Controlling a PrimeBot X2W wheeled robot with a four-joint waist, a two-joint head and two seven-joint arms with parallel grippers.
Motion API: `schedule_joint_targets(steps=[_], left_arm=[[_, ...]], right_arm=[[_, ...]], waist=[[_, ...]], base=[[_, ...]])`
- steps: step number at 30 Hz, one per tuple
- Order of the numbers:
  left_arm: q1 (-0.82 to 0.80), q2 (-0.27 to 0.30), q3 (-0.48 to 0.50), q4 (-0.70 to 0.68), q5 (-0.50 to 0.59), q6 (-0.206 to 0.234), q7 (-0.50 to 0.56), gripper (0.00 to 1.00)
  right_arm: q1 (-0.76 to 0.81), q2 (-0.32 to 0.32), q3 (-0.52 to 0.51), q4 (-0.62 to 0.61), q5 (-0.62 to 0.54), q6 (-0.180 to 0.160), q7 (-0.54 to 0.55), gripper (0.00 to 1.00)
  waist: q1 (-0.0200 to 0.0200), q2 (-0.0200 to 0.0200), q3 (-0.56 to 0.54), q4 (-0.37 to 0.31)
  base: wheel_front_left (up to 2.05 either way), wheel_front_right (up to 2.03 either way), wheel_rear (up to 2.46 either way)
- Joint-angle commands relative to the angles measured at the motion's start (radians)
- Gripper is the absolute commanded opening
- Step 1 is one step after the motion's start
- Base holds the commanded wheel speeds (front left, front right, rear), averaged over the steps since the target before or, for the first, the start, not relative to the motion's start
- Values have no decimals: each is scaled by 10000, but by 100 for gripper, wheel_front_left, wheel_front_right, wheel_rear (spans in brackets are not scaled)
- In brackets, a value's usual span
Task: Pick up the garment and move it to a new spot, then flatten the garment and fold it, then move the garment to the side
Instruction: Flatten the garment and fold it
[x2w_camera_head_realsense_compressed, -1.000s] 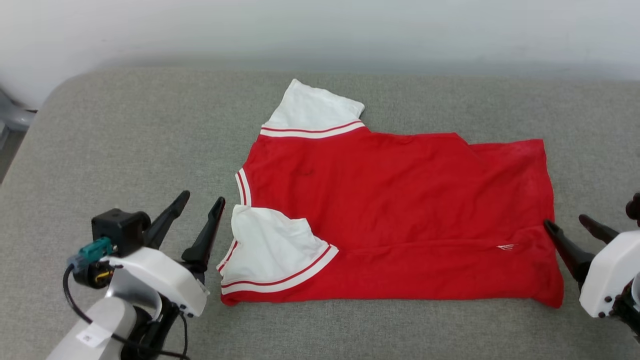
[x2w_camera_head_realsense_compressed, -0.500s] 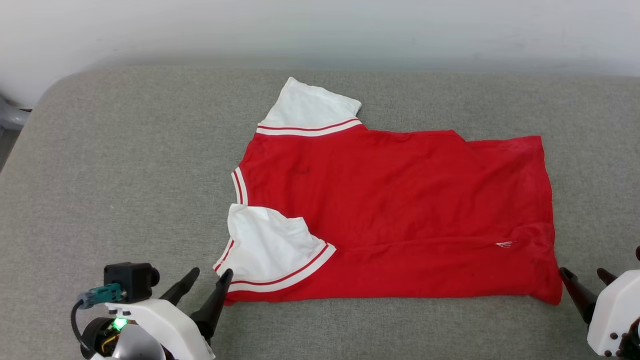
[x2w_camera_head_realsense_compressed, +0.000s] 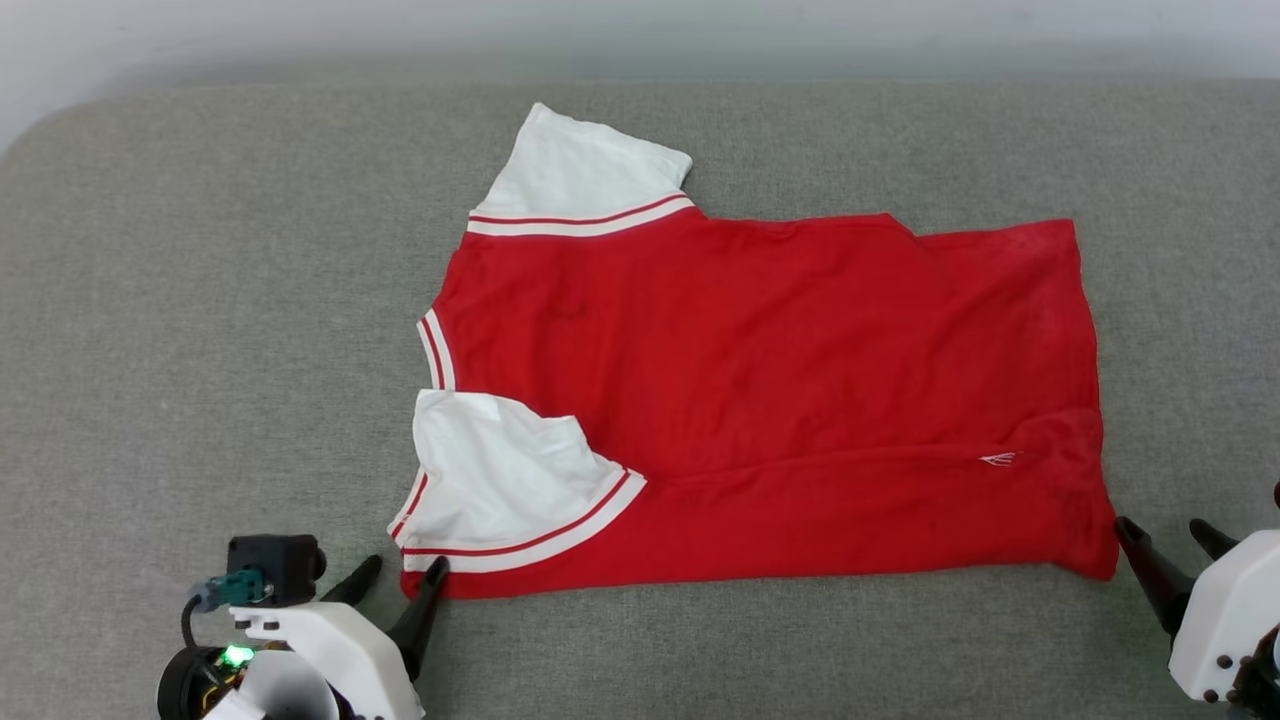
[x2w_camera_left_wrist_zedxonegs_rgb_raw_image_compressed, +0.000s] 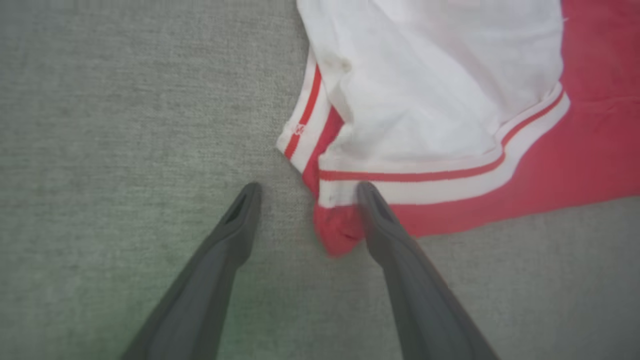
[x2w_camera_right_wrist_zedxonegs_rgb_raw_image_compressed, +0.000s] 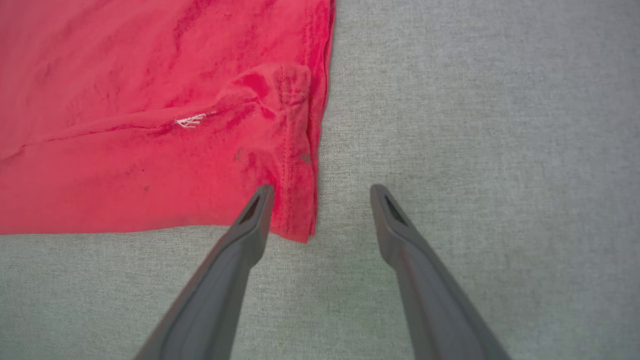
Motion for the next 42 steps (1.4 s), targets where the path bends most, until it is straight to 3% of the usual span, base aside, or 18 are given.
schedule_joint_targets(steps=[1, 5, 6, 7, 17, 26, 34, 35, 36, 38, 42], left_arm=[[-93, -76, -70, 187, -14, -45, 69, 100], [-90, -189, -382, 874, -67, -111, 490, 100], [-40, -249, -477, 1030, -143, -167, 646, 85], [-15, -292, -563, 1148, -188, -228, 757, 0], [-294, -449, -306, 544, -206, -681, -102, 0], [-399, -105, -208, -1163, 193, -286, -204, 0], [-327, 20, -238, -1743, 340, -68, -108, 0], [-324, 16, -256, -1796, 320, -59, -88, 0], [-324, 16, -256, -1796, 320, -59, -88, 0], [-313, 23, -271, -1788, 299, -45, -66, 0], [-235, 49, -306, -1679, 245, -22, 3, 0]], right_arm=[[-173, -32, 17, -29, 55, -5, -68, 100], [-194, -114, 3, 4, 116, -5, -140, 100], [-198, -136, 11, 19, 120, -5, -163, 100], [-198, -156, 16, 42, 122, -5, -170, 100], [-63, -382, 157, 701, -136, -5, -250, 100], [-455, -388, 194, 1883, -460, -5, -319, 100], [-530, -219, 574, 2496, -429, -5, -165, 100], [-531, -199, 717, 2694, -470, -3, -87, 76], [-531, -199, 717, 2694, -470, -3, -87, 76], [-509, -172, 846, 2877, -457, -3, -9, 4], [-604, -211, 813, 3070, -472, -6, -149, 0]], waist=[[1, -1, 109, -66], [1, -1, 232, -95], [1, -1, 238, -93], [1, -1, 232, -89], [1, -1, -183, 281], [1, -1, -151, 691], [1, -1, -3, 825], [1, -1, 34, 843], [1, -1, 34, 843], [1, -1, 48, 845], [1, -1, -39, 796]], base=[[0, 0, 0], [0, 0, 0], [0, 0, 0], [0, 0, 0], [0, 0, 0], [0, 0, 0], [0, 0, 0], [0, 0, 0], [0, 0, 0], [0, 0, 0], [0, 0, 0]])
